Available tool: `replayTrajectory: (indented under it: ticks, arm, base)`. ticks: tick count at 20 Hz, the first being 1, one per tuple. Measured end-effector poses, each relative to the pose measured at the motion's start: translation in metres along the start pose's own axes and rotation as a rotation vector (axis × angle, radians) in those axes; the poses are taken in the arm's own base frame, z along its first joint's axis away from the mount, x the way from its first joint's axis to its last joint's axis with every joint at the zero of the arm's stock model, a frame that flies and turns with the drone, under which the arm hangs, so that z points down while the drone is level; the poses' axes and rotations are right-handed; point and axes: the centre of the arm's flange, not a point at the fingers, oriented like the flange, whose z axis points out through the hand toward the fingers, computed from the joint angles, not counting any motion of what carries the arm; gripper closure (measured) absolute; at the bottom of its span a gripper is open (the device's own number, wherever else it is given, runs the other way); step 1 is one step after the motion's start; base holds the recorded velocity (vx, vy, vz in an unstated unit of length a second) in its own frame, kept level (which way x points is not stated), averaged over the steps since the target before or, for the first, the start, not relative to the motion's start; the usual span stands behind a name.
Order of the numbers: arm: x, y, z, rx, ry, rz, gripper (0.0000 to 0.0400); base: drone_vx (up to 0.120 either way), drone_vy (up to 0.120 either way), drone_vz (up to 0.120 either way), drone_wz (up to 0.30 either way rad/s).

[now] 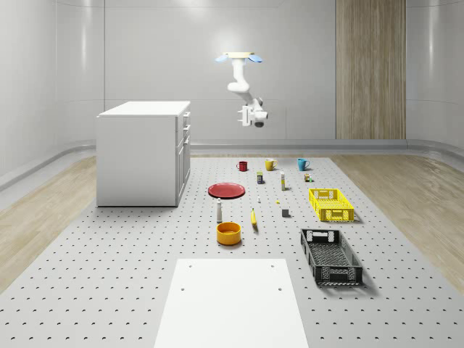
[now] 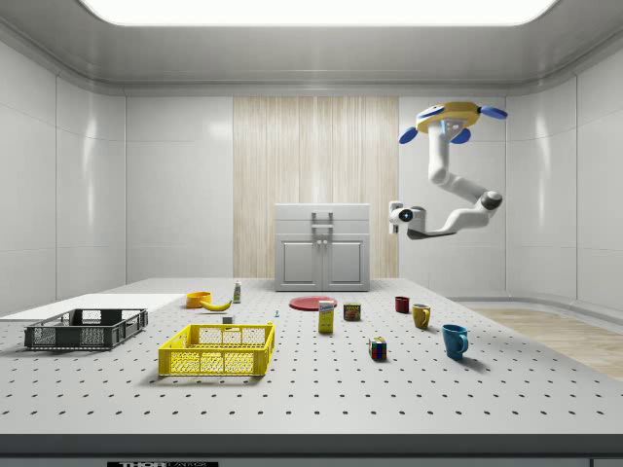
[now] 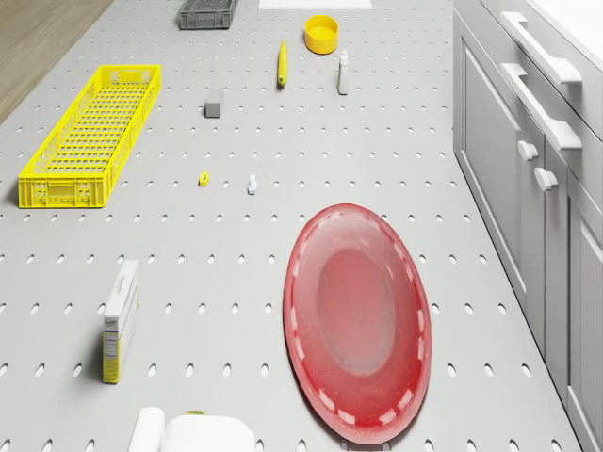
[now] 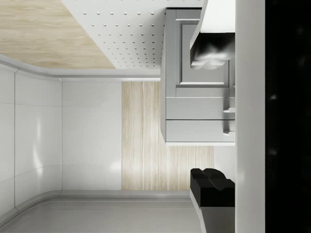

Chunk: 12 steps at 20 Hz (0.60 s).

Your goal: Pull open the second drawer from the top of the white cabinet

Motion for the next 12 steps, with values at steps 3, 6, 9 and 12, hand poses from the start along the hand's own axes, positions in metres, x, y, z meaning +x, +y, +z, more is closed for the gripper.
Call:
replayTrajectory:
  ticks: [3,6,9,12]
  arm:
    - [0.0,0.0,0.0,0.0,0.0,0.0,0.01]
    - [0.0,0.0,0.0,0.0,0.0,0.0,0.01]
    - [0.0,0.0,0.0,0.0,0.0,0.0,0.01]
    - [0.0,0.0,0.0,0.0,0.0,0.0,0.01]
  base:
    - [0.12,-0.12,0.0,0.0]
    - [0.12,-0.12,0.0,0.0]
    - [0.12,-0.12,0.0,0.0]
    - [0.12,-0.12,0.0,0.0]
